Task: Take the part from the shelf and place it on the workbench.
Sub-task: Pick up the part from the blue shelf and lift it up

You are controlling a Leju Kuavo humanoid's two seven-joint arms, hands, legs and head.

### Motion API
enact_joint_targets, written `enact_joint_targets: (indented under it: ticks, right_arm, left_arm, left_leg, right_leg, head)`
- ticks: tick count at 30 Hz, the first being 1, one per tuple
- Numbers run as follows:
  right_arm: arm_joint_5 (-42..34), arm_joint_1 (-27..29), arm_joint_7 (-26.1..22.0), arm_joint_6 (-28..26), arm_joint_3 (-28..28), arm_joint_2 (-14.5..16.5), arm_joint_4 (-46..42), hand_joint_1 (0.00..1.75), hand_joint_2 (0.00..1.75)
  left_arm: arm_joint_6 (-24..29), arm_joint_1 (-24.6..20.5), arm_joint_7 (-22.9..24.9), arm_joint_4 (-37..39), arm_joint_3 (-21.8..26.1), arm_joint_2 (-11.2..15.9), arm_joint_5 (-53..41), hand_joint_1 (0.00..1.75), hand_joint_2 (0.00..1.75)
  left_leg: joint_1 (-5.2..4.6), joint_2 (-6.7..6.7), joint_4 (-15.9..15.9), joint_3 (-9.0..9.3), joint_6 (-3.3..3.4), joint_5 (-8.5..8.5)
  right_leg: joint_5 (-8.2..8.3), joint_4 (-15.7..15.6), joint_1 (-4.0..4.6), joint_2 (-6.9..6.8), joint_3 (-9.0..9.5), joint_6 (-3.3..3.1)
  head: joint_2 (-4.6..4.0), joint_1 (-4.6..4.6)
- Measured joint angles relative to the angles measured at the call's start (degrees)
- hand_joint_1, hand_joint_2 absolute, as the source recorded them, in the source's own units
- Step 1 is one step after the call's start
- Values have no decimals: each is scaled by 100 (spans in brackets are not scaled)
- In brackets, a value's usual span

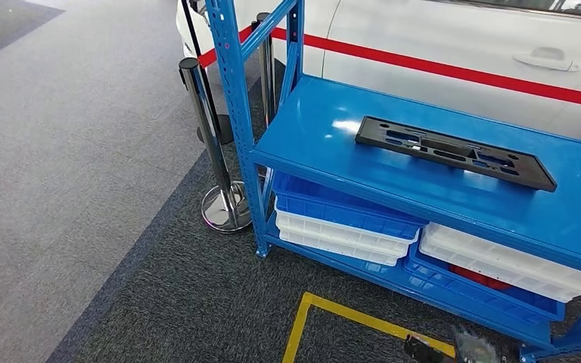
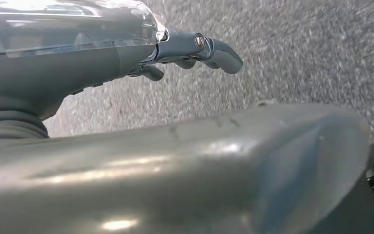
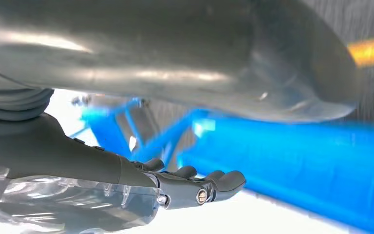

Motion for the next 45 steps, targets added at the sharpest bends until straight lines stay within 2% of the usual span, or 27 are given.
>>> enact_joint_targets:
  ticks: [9, 13, 17, 19, 25, 29, 40, 45]
  right_arm:
    - [924, -922, -221, -382, 437, -63, -26, 0, 0]
    - [1388, -1071, -189, -739, 637, -19, -33, 0, 175]
    - [1507, -1296, -157, -1400, 703, -15, -157, 0, 175]
    - [1518, -1541, -224, -1522, 704, -28, -250, 0, 175]
    - [1344, -2559, -648, -1181, 704, -56, -429, 0, 175]
    - [1161, -3027, -886, -1001, 704, -13, -453, 0, 175]
    - [866, -3633, -1121, -891, 706, 208, -453, 0, 175]
    - [761, -3966, -1101, -855, 715, 473, -511, 0, 175]
  left_arm:
    - [333, -267, 121, 190, -1127, -115, 556, 0, 0]
    - [461, -317, 145, 256, -1411, -121, 787, 0, 0]
    - [500, -328, 120, 293, -1546, -138, 815, 0, 0]
    - [498, -329, 125, 301, -1590, -156, 810, 0, 0]
    - [480, -332, 200, 325, -1711, -207, 800, 0, 0]
    - [480, -338, 269, 343, -1721, -226, 798, 0, 0]
    - [486, -340, 297, 358, -1724, -229, 790, 0, 0]
    - [545, -337, 232, 368, -1723, -233, 820, 0, 0]
  left_leg:
    - [0, 0, 5, -2, 5, 7]
    - [0, 0, 6, -7, 5, 7]
    - [0, 3, 7, -13, 4, 8]
    - [0, 8, 10, -17, 4, 10]
    - [0, 18, 16, -32, 6, 25]
    - [0, 15, 18, -40, 9, 30]
    - [-1, 11, 20, -51, 9, 31]
    - [0, 14, 21, -55, 8, 32]
  right_leg:
    - [3, 2, 1, -1, 0, 3]
    - [3, 3, 0, 0, -4, 3]
    - [6, 5, 0, 7, -12, 5]
    - [12, 6, 0, 17, -18, 9]
    - [26, 8, 0, 19, -33, 12]
    - [29, 10, 1, 15, -35, 16]
    - [31, 13, 3, 13, -43, 17]
    - [33, 16, 4, 15, -50, 20]
  head:
    - [0, -1]
    - [0, 1]
    - [0, 1]
    - [0, 1]
    - [0, 0]
    - [0, 1]
    - [0, 1]
    - [0, -1]
